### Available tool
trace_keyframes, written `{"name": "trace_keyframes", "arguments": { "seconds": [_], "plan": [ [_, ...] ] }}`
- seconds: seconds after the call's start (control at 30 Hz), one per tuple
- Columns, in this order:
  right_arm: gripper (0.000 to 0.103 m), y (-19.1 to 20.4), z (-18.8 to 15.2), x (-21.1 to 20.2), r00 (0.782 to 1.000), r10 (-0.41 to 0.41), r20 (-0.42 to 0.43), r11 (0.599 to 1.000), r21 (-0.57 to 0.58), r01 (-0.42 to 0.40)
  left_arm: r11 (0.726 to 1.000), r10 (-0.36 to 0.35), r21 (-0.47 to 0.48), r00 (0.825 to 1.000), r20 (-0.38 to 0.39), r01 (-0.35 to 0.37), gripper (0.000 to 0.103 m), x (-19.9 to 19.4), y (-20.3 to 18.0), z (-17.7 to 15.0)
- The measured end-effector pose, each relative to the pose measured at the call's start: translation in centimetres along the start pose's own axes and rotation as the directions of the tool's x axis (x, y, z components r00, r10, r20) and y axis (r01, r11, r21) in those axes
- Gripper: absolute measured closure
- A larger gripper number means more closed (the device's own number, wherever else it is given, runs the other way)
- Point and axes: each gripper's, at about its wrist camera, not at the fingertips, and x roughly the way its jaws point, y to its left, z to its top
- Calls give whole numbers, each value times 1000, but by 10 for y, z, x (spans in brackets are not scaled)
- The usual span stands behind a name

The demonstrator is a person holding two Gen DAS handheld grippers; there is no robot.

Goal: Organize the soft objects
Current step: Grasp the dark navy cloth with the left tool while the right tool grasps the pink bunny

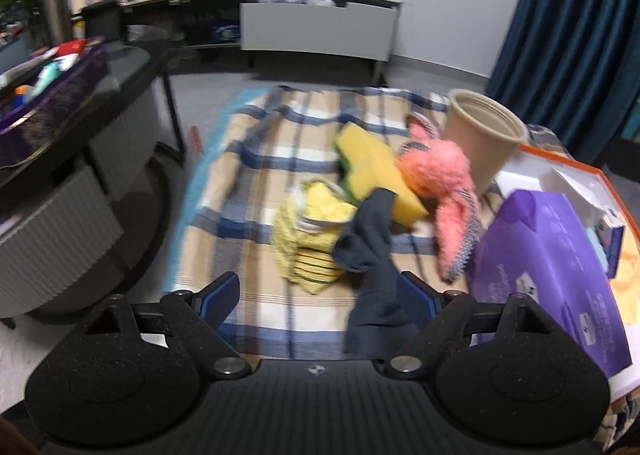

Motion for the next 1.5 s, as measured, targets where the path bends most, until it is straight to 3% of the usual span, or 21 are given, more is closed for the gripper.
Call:
{"name": "trace_keyframes", "arguments": {
  "seconds": [0.17,0.33,0.4,0.47,0.57,0.7,1.0,1.27,1.5],
  "plan": [
    [23,-1,1,2,1000,7,-7,1000,-3,-7,998,-27,52,999,-33,28,16,22,-19,-9],
    [23,0,2,6,1000,20,-20,1000,-12,-21,995,-35,93,997,-74,41,30,43,-30,-19],
    [23,3,1,8,999,28,-28,999,-15,-28,994,-59,92,995,-81,66,42,48,-28,-21],
    [23,6,0,11,999,37,-39,999,-29,-38,991,-97,88,993,-73,104,61,43,-27,-22],
    [23,12,-1,16,997,47,-57,998,-50,-50,986,-133,95,989,-67,139,70,32,-24,-23],
    [23,19,0,27,993,63,-101,996,-62,-69,986,-158,47,987,-29,159,70,13,-6,-20],
    [23,45,7,77,970,55,-238,993,-87,-77,995,-94,-26,993,64,96,70,-12,26,-1],
    [25,53,12,128,948,-40,-317,998,-52,25,994,-104,-32,992,68,107,70,-5,23,6],
    [25,47,11,165,913,-122,-389,991,5,135,992,-117,-34,991,66,119,70,2,25,9]
  ]
}}
